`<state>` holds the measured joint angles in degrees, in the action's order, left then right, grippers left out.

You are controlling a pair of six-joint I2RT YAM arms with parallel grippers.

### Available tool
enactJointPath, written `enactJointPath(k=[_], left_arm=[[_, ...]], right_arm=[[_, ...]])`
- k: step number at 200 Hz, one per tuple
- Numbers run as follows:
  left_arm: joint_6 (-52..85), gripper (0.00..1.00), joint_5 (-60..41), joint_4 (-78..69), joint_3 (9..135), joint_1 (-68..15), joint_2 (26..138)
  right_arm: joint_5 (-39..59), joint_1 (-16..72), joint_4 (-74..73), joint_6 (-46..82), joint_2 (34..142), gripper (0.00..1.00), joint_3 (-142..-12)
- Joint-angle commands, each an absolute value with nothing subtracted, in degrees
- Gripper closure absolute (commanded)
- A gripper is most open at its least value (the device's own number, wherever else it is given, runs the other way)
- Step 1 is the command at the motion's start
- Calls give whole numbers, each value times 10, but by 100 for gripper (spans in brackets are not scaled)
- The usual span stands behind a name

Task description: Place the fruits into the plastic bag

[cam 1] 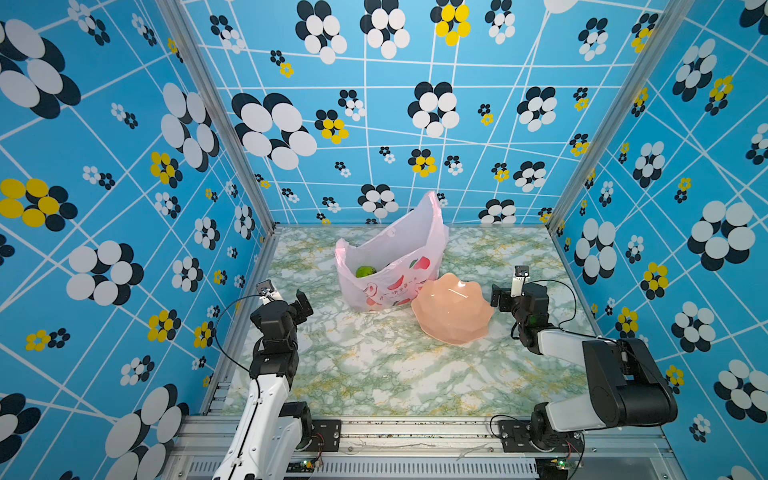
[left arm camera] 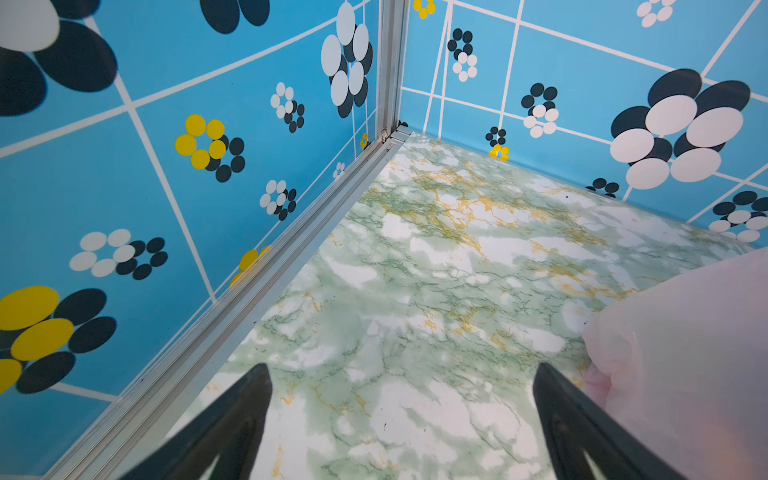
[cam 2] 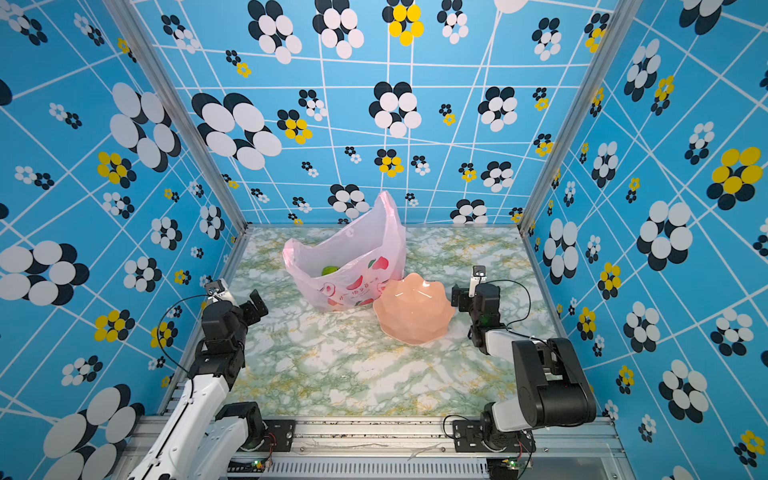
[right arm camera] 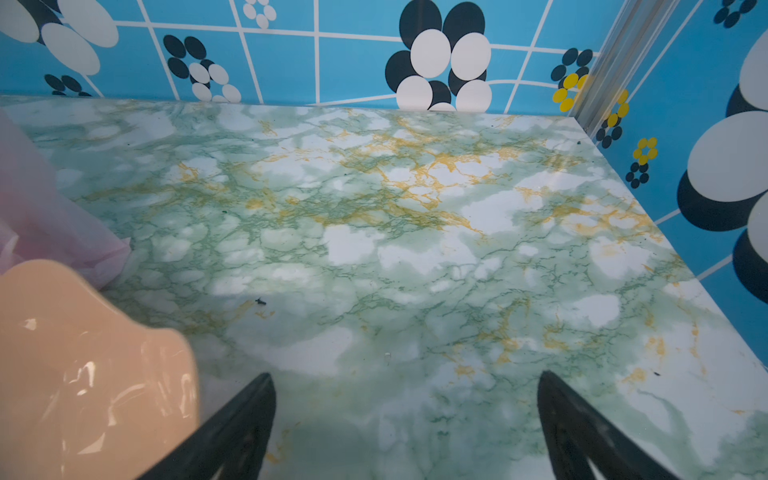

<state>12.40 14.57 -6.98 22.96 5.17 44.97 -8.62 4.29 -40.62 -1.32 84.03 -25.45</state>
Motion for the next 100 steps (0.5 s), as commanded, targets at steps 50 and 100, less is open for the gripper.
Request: enactJointPath(k=[50, 100], left_arm=[[134, 1, 120, -162, 188, 47, 502], [98, 1, 86, -224, 213, 46, 603]], right_arm=[[-122, 39, -606, -12, 895, 0, -182], [-141, 40, -591, -7, 897, 0, -193]])
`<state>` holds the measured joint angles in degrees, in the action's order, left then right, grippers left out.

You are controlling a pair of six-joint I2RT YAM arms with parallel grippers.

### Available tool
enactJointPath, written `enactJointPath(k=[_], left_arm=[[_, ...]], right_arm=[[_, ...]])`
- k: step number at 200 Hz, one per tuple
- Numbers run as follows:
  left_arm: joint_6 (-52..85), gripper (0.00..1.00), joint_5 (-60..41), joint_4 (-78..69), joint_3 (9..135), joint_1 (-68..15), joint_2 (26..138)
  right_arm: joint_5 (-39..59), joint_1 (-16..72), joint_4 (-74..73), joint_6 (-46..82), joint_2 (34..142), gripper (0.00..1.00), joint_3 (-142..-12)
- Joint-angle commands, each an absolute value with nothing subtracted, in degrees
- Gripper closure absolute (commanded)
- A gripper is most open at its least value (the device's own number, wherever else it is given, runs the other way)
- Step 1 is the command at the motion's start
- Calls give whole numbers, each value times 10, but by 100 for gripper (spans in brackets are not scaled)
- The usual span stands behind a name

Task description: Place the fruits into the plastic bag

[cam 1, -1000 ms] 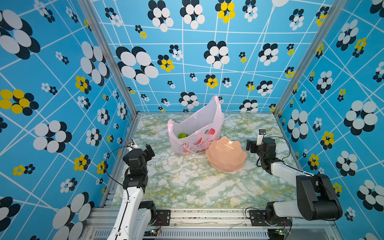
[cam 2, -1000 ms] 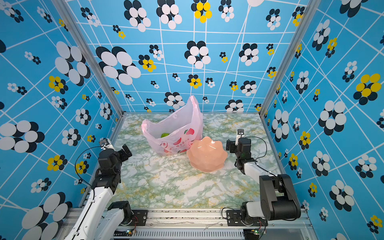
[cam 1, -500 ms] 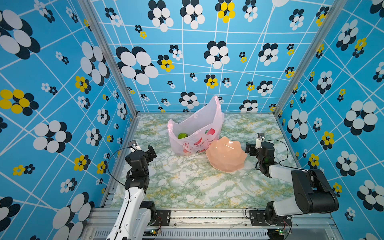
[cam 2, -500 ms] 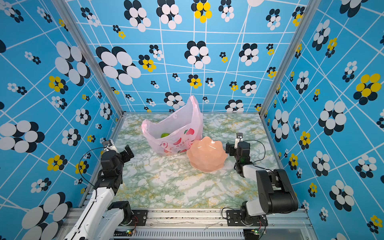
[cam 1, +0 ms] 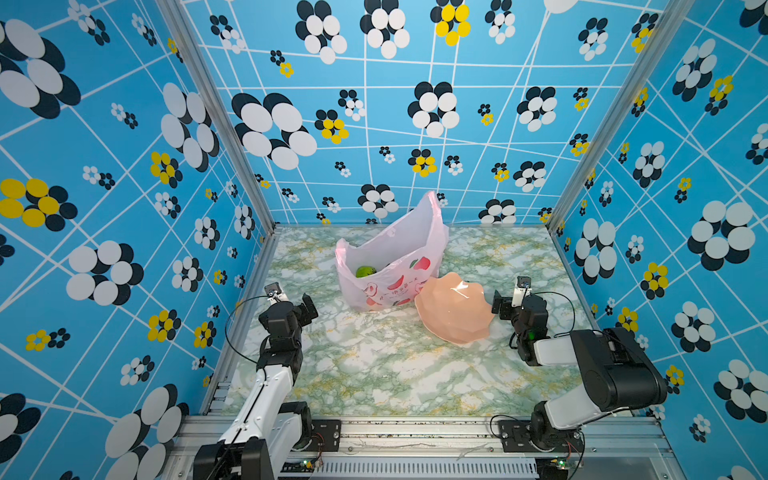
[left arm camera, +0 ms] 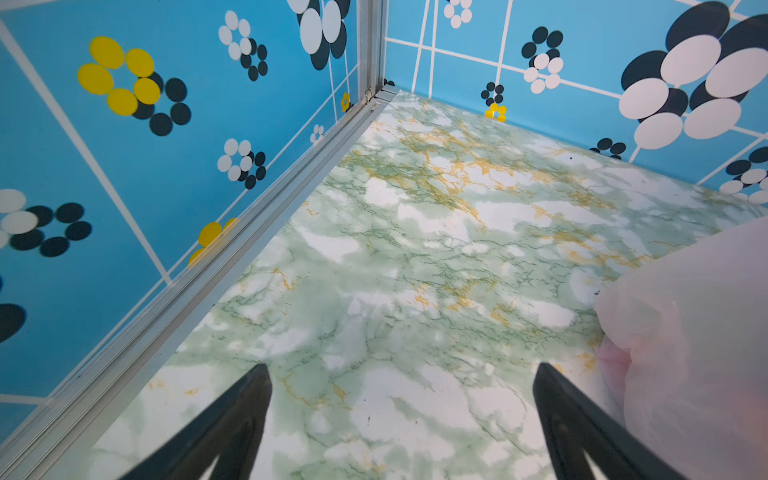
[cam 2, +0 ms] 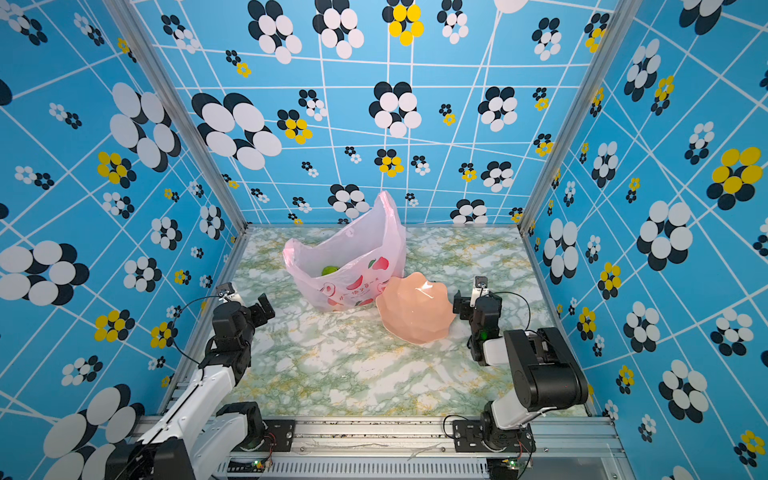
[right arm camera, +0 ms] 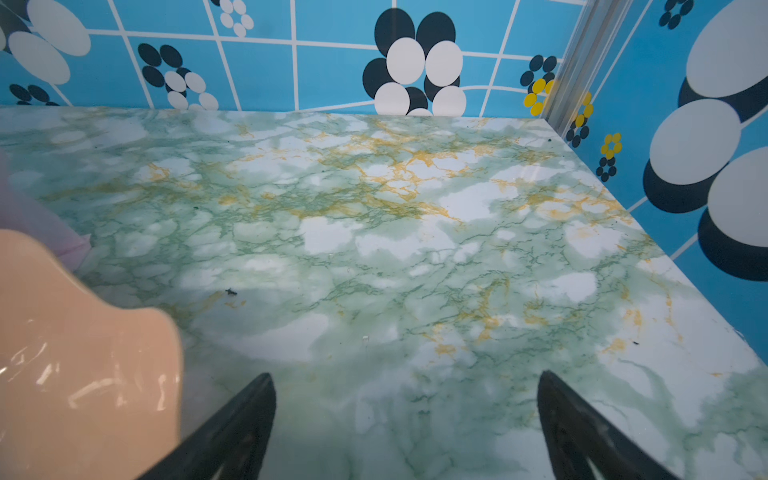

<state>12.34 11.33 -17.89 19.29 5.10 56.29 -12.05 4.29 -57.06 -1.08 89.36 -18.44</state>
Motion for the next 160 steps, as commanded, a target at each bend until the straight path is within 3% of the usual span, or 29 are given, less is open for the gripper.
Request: enactJointPath(k=[1, 86, 160], left_arm=[[98, 1, 86, -225, 214, 46, 605], [50, 1, 72, -324, 259, 35, 769], [73, 1, 57, -450, 218, 27, 812]], right_arm=[[-141, 40, -591, -6, 897, 0, -194], [-153, 39, -566, 1, 895, 1, -205], [-152, 38, -566, 2, 895, 1, -205]])
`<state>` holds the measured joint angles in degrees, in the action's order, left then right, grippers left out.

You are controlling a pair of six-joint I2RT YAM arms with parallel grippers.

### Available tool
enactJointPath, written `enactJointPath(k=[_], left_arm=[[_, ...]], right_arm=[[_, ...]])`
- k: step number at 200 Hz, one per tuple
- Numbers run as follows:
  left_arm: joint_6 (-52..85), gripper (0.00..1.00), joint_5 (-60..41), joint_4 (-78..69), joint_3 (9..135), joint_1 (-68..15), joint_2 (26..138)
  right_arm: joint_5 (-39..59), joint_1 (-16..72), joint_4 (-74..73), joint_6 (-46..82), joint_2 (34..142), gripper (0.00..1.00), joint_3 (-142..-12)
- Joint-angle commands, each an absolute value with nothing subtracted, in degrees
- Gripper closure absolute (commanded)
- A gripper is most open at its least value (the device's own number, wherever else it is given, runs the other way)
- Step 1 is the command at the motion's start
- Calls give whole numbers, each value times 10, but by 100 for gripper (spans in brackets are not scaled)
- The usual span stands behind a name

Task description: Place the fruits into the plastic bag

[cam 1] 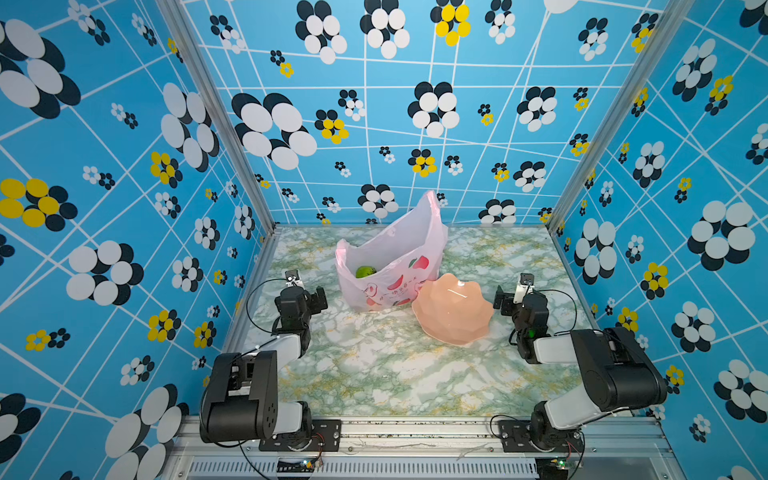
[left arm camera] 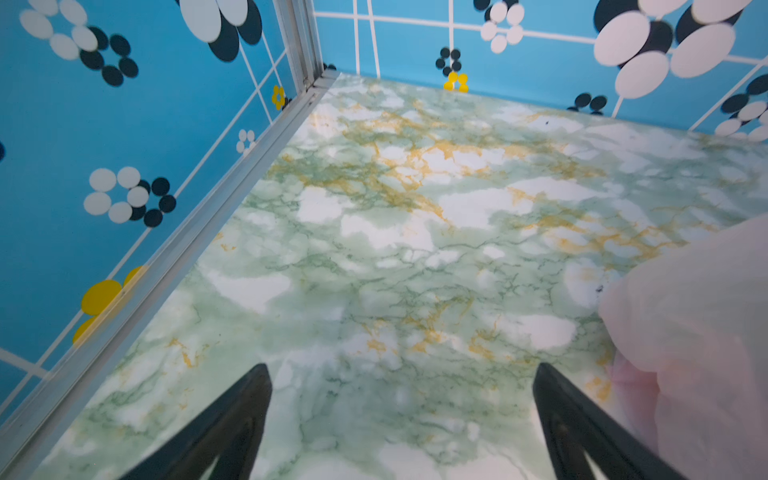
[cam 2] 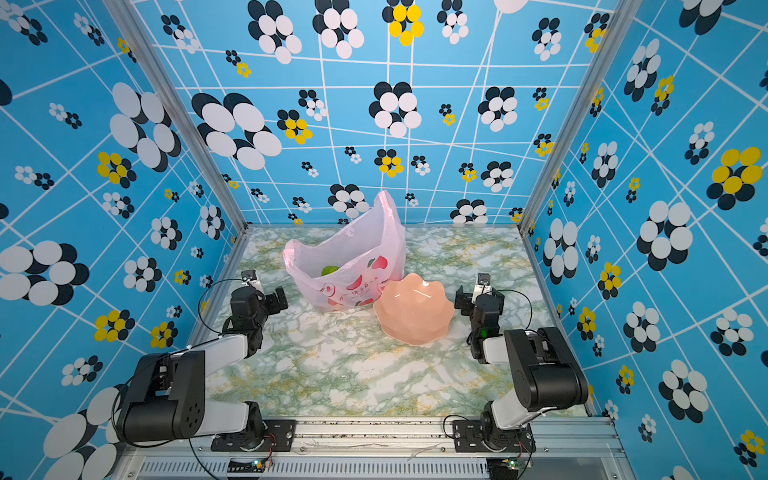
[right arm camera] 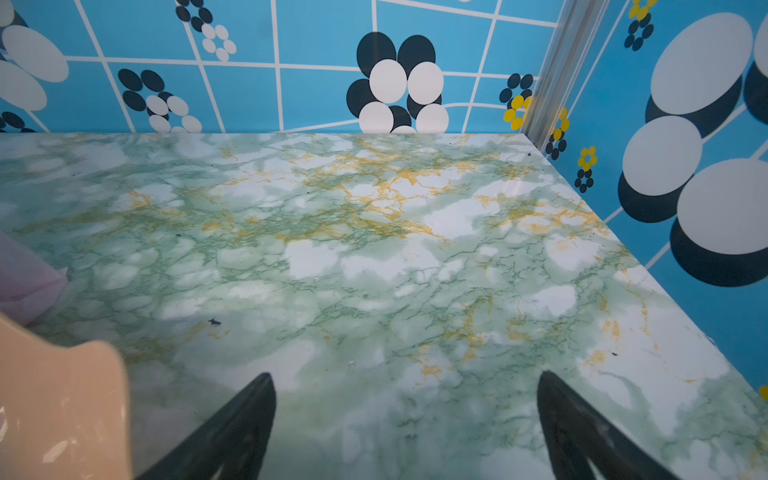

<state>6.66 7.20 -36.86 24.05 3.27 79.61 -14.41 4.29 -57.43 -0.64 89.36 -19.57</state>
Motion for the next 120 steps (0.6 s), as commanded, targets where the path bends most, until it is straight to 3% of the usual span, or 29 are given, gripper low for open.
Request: enactJointPath(k=[1, 39, 49, 61, 82, 120], left_arm=[[73, 1, 58, -448, 218, 27, 812], [52, 1, 74, -457, 221, 7, 822], [22, 1, 92, -513, 201, -20, 848], [-30, 1, 38, -585, 197, -40, 894], [-6, 1, 87, -555, 209, -38, 892], [15, 1, 58, -524, 217, -16, 883]], right_arm=[[-152, 38, -566, 1, 895, 0, -204], [-151, 38, -565, 2, 896, 0, -205], [-151, 39, -564, 2, 896, 0, -206], [-150, 39, -564, 2, 896, 0, -206], [-150, 38, -565, 2, 896, 0, -206], [-141, 34, -556, 4, 895, 0, -209]])
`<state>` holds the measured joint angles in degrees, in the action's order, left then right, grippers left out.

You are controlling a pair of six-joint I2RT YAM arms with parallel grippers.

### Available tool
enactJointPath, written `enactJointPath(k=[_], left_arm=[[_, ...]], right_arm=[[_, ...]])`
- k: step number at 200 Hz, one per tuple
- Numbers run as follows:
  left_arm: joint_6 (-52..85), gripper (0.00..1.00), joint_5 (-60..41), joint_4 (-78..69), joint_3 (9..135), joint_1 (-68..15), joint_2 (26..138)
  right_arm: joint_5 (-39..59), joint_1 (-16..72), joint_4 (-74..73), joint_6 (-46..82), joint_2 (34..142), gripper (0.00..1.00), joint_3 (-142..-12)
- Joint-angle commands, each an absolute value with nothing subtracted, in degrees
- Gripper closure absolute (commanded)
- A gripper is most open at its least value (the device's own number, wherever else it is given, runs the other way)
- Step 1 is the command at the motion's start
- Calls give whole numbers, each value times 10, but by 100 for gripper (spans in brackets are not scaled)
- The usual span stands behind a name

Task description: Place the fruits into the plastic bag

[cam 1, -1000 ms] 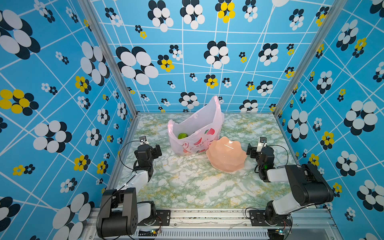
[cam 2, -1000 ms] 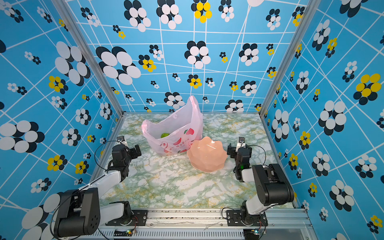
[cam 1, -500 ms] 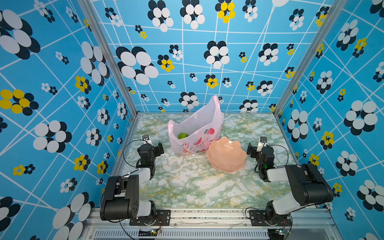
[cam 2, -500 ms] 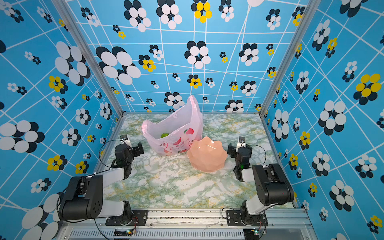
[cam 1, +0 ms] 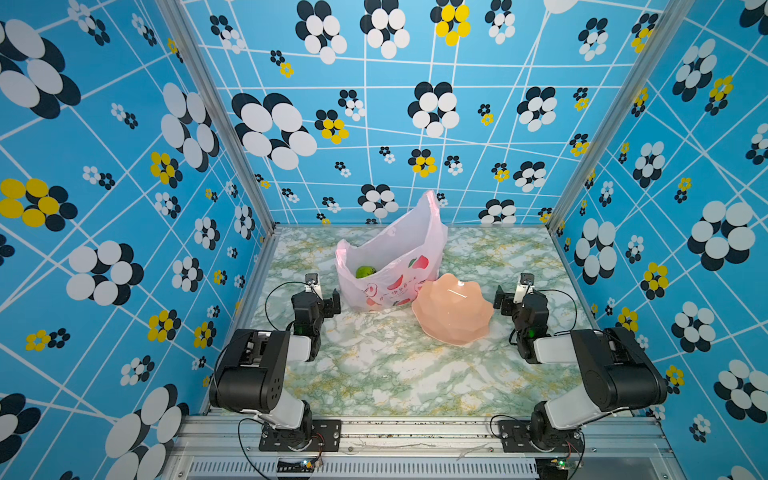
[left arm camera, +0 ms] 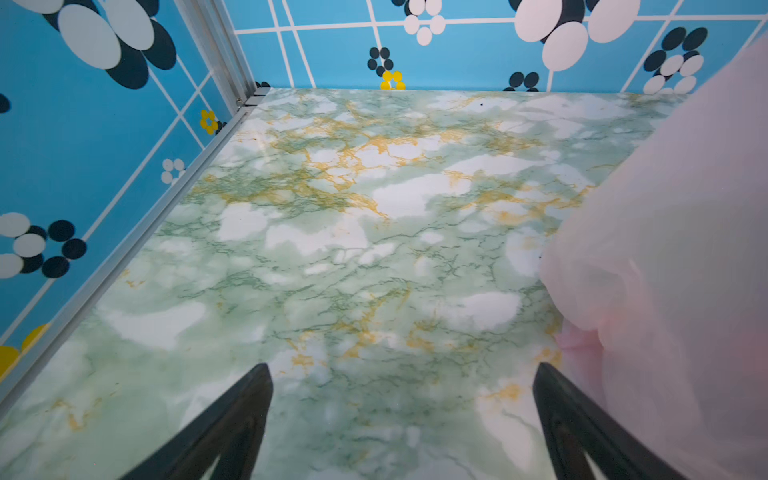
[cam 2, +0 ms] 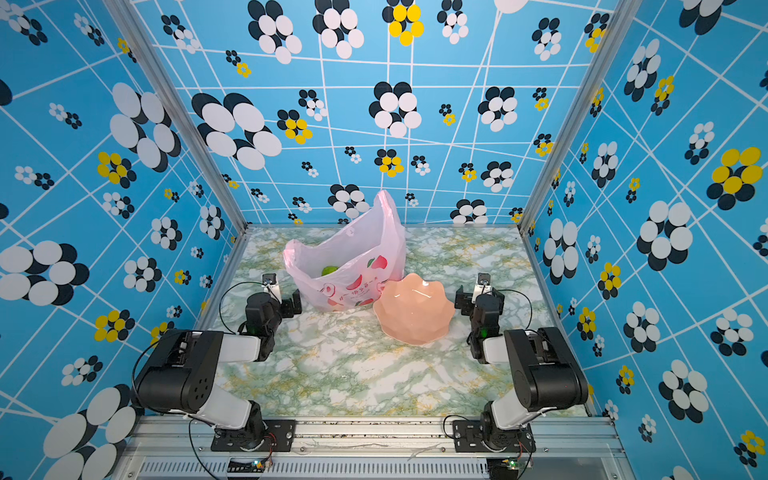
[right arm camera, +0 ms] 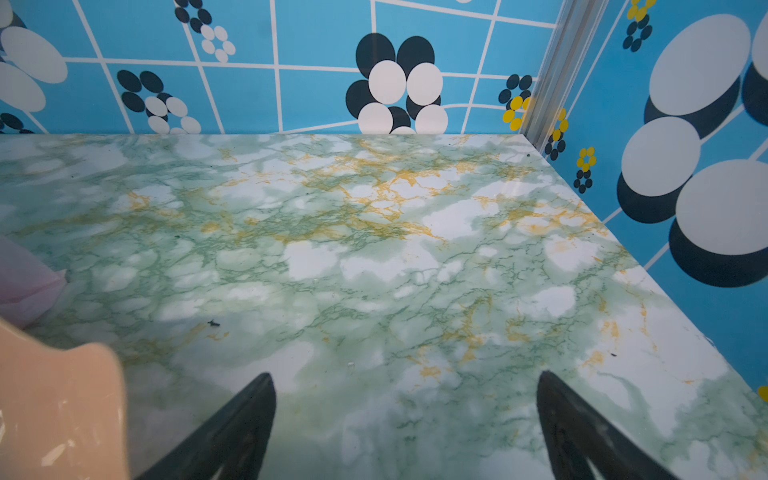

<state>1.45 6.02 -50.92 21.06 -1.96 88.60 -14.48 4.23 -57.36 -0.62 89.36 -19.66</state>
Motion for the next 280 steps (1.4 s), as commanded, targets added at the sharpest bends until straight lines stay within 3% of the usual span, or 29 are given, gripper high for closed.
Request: enactJointPath(k=[1, 280], left_arm=[[15, 1, 58, -525, 217, -17, 883], [11, 1, 65, -528, 215, -20, 884]], right_arm=[[-141, 34, -556, 4, 895, 0, -209], [-121, 25, -544, 10, 894, 1, -214]])
